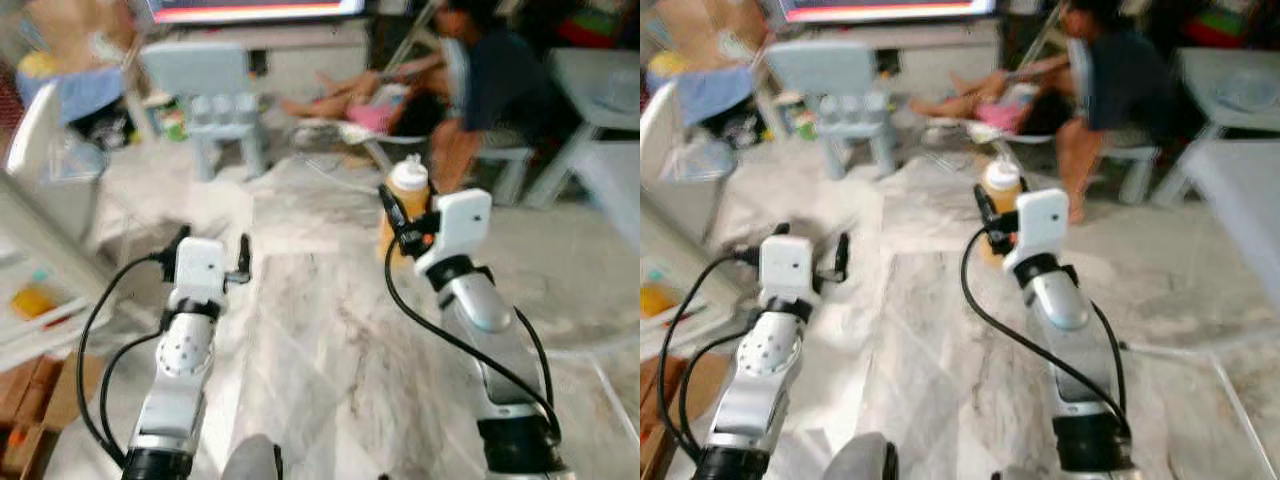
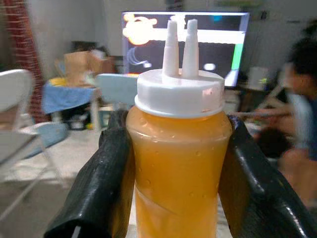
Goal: Restocking fridge
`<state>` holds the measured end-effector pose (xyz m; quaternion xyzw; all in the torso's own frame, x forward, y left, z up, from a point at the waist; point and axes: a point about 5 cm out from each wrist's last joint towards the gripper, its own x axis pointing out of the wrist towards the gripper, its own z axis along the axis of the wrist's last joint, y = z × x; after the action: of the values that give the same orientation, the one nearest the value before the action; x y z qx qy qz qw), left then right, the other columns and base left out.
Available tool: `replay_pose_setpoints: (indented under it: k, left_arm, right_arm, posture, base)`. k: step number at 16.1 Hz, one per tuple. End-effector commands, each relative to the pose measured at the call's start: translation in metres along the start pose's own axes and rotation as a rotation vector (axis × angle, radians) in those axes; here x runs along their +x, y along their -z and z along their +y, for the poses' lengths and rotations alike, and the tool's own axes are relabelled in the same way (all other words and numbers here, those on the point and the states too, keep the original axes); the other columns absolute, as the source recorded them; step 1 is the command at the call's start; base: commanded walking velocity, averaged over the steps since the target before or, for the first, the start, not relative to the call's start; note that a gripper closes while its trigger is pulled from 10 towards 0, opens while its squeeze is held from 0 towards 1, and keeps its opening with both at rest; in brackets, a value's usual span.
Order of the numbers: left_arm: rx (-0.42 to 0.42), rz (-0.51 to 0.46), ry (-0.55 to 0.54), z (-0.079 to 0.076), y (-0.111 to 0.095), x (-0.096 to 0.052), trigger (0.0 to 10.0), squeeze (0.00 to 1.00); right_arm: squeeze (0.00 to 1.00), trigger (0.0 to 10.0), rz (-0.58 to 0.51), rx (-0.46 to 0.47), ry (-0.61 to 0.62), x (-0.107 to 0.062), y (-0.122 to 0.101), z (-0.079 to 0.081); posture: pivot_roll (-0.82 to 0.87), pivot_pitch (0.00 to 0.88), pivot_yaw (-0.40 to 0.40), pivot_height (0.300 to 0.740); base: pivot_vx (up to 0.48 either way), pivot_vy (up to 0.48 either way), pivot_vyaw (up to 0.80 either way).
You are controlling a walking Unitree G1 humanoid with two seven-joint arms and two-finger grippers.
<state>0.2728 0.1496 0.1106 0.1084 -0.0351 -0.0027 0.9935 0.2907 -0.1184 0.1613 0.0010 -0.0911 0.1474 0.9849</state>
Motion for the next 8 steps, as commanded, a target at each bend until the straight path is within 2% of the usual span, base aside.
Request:
replay_pose_setpoints:
  k: [1, 8]
  left_arm:
    - [0.013, 0.032, -0.028, 0.0088, 0.0056, -0.0018, 10.0, 0.0]
    - [0.013, 0.039, -0.027, 0.0077, 0.0067, -0.0009, 10.0, 0.0]
  right_arm:
    - [0.0, 10.0, -0.032, 0.008, -0.039, 0.0042, -0.0068, 0.0107]
    - [0.0, 10.0, -0.025, 0.004, -0.037, 0.0034, -0.0039, 0.0102]
  posture:
    - [0.06, 0.048, 0.002, 0.74]
    - [0.06, 0.046, 0.003, 0.74]
  base:
    - [0.0, 0.48, 0.8]
    - [0.0, 0.48, 0.72]
